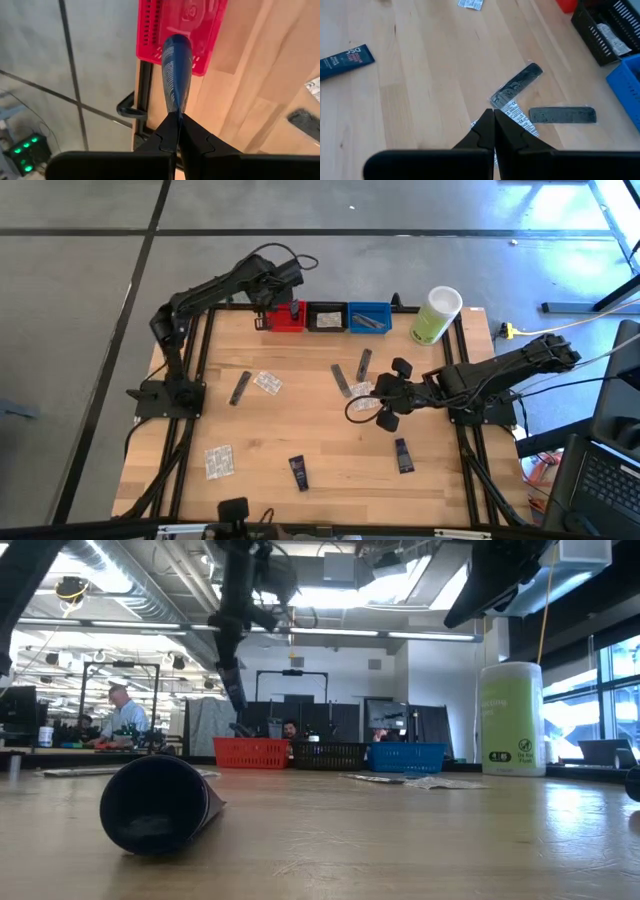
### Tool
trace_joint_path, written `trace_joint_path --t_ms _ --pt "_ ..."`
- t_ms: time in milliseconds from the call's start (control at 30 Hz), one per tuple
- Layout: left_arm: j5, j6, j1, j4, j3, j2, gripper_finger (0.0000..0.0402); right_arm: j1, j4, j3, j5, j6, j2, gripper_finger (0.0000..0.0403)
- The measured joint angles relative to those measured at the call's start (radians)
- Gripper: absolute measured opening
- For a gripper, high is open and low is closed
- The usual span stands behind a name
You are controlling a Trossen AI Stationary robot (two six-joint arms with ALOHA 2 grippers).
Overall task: Pick & Place Travel size toiletries
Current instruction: Put the blue shave cream into the red bin
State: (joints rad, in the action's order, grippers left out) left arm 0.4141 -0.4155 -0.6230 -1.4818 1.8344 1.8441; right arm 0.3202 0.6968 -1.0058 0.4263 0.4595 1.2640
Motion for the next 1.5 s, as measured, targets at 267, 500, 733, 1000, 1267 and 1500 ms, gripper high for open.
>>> trace_joint_path --t_ms 267,500,733,1000,1267,1500 --pt "-0.046 -0.015 -0.077 0.004 0.008 0.070 0.0003 -0.025 0.000 0.000 -0.027 -0.016 0.000 0.0001" --pt "-0.074 -0.033 -0.101 0.044 0.008 0.100 0.0003 -0.049 0.000 0.000 -0.053 -0.023 0.000 0.0001" --pt "-0.087 -0.077 -0.105 0.075 0.023 0.105 0.0002 -0.061 0.000 0.000 -0.054 -0.026 0.000 0.0001" --pt "-0.179 0.033 -0.133 -0.067 0.215 0.249 0.0002 -0.080 0.000 0.000 -0.080 -0.029 0.000 0.0001" --pt "-0.174 0.012 -0.140 -0.086 0.244 0.285 0.0002 -0.079 0.000 0.000 -0.097 -0.030 0.000 0.0002" --pt "-0.178 0.064 -0.168 -0.062 0.244 0.303 0.0002 -0.079 0.000 0.000 -0.097 -0.052 0.000 0.0002"
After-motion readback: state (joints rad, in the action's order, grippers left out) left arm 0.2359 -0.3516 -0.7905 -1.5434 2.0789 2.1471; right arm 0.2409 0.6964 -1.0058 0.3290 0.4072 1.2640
